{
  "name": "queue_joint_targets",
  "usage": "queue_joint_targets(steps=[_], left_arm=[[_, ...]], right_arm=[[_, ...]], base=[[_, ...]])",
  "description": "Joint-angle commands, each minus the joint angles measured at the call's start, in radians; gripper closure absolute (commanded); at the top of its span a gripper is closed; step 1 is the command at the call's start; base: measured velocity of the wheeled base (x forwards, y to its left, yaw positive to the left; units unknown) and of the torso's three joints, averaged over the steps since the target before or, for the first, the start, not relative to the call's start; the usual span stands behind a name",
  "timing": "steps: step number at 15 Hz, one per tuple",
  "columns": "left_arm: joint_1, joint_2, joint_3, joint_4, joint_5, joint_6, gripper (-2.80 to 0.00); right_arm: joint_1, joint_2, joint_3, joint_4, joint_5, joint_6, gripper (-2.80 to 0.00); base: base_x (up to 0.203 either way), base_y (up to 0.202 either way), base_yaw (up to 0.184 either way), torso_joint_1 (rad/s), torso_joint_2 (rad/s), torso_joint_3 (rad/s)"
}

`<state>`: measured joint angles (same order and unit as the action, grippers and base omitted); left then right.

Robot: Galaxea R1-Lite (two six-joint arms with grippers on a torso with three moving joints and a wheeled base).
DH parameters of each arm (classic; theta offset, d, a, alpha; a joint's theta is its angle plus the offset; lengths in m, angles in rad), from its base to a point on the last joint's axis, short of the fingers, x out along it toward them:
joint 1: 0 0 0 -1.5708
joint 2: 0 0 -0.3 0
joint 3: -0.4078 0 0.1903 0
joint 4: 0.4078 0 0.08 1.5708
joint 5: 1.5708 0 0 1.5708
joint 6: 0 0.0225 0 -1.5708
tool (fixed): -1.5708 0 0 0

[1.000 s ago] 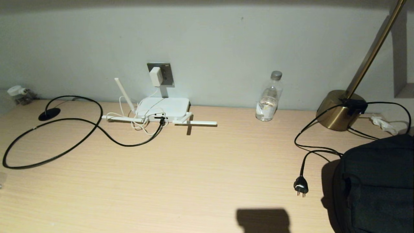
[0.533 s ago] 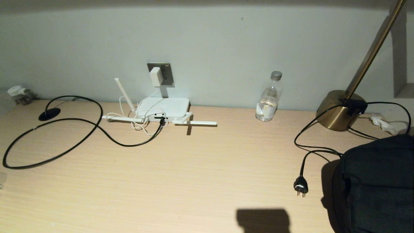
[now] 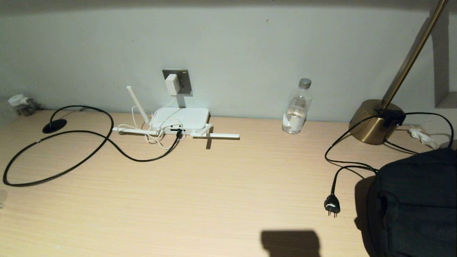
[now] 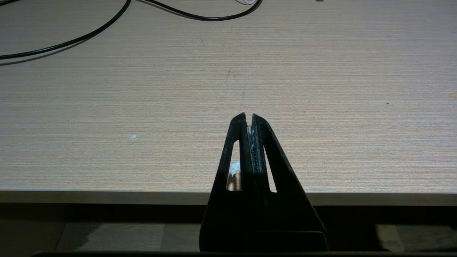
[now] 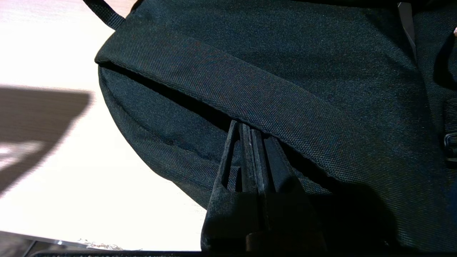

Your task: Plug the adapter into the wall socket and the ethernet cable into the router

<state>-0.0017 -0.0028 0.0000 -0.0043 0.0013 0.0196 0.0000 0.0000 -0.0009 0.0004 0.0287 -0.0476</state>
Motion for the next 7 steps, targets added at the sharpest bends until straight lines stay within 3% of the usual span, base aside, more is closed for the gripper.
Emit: queue_joint_targets(steps=[1, 7], left_arm=[[0.000, 0.003, 0.000, 0.000, 0.000, 0.000, 0.00], [0.000, 0.003, 0.000, 0.001, 0.000, 0.000, 0.00]], right_arm=[[0.000, 0.000, 0.001, 0.003, -0.003, -0.008, 0.00], [0.000, 0.000, 0.001, 0.004, -0.018, -0.024, 0.00]], base=[[0.000, 0.000, 0.000, 0.000, 0.00, 0.000], [0.000, 0.000, 0.000, 0.000, 0.00, 0.000]])
